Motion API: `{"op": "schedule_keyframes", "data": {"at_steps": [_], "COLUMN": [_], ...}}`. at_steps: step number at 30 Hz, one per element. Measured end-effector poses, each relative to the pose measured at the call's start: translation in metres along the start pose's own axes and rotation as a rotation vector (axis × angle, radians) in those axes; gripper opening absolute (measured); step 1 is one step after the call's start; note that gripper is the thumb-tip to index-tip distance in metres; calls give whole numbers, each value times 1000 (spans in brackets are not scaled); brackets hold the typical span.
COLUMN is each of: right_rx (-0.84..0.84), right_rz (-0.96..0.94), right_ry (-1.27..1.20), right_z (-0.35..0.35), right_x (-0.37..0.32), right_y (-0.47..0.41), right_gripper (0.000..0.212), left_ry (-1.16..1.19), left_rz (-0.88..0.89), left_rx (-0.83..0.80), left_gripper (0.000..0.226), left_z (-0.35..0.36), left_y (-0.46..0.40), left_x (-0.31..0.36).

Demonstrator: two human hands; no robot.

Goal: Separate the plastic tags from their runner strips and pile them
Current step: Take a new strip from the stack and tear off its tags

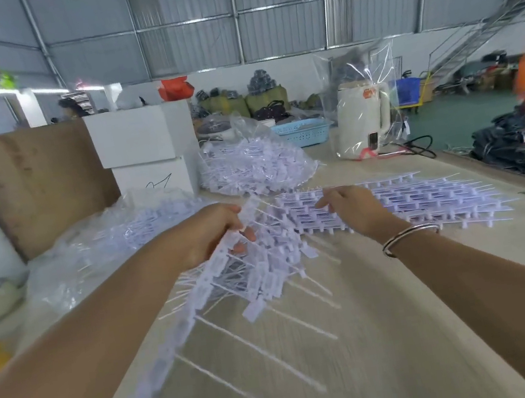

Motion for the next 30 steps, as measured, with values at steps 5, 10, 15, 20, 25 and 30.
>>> {"op": "schedule_keyframes", "data": {"at_steps": [5, 10, 15, 20, 25, 30], "right_rx": [-4, -258, -362, -417, -300, -471], "right_rz": [-67, -69, -25, 97, 171, -263], "right_ry": [-151, -258, -498, -608, -679, -253], "right_z": [8, 22, 29, 41, 39, 39], "right_x": [-31, -51, -57, -36, -1, -5], "right_y": [16, 39, 62, 86, 95, 106], "right_gripper": [29, 23, 22, 21, 28, 48], "left_ry": [-276, -465, -716, -826, -684, -560], "left_rz": [231, 303, 344, 510, 524, 561], "left_rx": [13, -205, -110, -69, -97, -140], "left_gripper": [44, 36, 15, 10, 13, 12], "left_z": [-7, 6, 7, 29, 35, 38], "left_y": [12, 26, 20, 19, 15, 20], "left_x": [10, 8, -3, -28, -53, -68]}}
Point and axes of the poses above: each hand's wrist, its own y-axis away from the middle knuckle, its own z-axis out of the palm, x = y × z, the point moved 7 cm from there along -y, towards the middle knuckle, and after that the axes turned 9 degrees about x, right-handed, at the moved point
